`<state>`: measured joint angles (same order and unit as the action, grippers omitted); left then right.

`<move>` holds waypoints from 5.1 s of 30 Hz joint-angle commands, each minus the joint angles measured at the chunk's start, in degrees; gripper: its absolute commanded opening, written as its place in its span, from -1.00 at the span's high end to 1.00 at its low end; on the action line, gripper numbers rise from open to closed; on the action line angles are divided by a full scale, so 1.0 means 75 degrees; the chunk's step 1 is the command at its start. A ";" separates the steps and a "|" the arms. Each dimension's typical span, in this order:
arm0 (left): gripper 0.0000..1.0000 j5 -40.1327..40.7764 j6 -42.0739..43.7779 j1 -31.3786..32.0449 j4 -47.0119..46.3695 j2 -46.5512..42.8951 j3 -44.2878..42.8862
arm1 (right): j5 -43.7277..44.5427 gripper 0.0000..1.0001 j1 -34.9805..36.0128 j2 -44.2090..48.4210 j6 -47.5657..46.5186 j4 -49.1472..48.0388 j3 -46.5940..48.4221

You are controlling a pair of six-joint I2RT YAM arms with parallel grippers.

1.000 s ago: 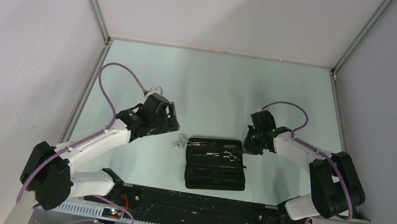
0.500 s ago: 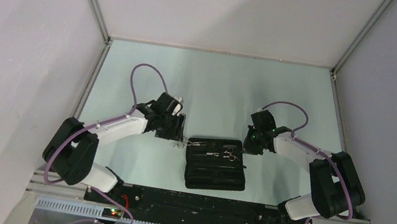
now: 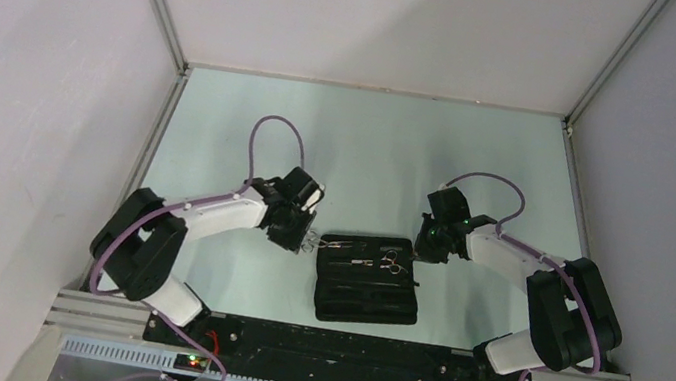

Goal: Sort the hair-cutting tools
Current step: Place the scissors at the center of the board, then adjust the hairdressing tool bag at the center of the board.

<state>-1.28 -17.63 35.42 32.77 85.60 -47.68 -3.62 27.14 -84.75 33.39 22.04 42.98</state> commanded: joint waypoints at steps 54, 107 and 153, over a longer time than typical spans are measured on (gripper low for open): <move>1.00 0.0420 0.1962 0.2134 0.0085 0.1496 -0.2205 | -0.0574 1.00 0.0060 -0.0125 -0.0045 -0.0405 0.0128; -0.08 0.0242 0.1322 0.1339 0.0396 0.1725 -0.2479 | -0.0696 1.00 0.0025 -0.0173 -0.0010 -0.0509 0.0126; 1.00 0.0163 -0.3738 0.0697 -0.1163 -0.0602 0.0403 | -0.0470 -0.17 -0.0359 0.1498 0.1305 0.0304 0.0365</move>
<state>2.57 -37.17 40.95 28.86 86.46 -47.77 -7.44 23.79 -80.82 35.62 22.87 52.03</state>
